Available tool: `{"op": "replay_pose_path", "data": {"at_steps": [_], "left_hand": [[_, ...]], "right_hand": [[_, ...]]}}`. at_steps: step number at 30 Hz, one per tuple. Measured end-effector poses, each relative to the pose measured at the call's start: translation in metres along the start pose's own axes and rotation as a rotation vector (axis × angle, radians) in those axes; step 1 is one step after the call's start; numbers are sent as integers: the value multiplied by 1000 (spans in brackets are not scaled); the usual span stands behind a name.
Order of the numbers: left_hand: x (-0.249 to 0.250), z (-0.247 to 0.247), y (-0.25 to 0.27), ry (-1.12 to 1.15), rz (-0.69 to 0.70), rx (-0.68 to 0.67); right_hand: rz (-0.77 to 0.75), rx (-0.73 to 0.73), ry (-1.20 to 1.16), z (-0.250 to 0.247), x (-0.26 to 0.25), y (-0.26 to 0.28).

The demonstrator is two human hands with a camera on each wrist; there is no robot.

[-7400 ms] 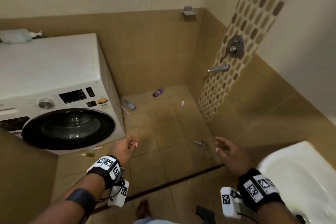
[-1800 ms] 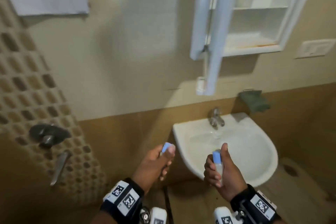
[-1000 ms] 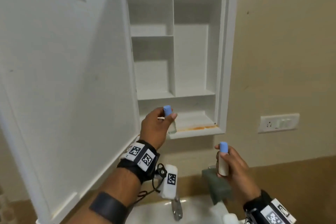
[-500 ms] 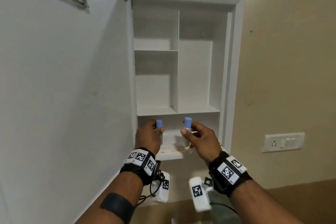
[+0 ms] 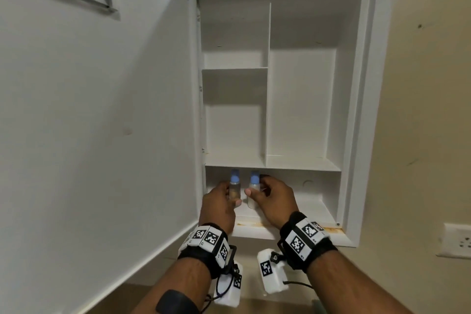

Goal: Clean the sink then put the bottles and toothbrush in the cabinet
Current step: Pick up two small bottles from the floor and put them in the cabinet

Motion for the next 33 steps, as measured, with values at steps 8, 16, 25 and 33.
{"op": "replay_pose_path", "data": {"at_steps": [8, 16, 25, 33], "left_hand": [[1, 1, -1, -111, -22, 99], [-2, 3, 6, -232, -26, 175], [-10, -6, 38, -210, -59, 197], [-19, -29, 109, -341, 165, 71]], "right_hand": [[86, -42, 79, 14, 17, -7], [45, -56, 174, 19, 20, -5], [-77, 42, 226, 11, 14, 1], [-228, 205, 95, -7, 1, 13]]}}
Point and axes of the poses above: each hand's wrist, its own y-axis away from the middle knuckle, its own z-axis out of the palm, x = y × z, the point moved 8 cm from there along -y, towards the middle knuckle, and after that the axes turned 8 degrees about x, right-handed, at the moved point
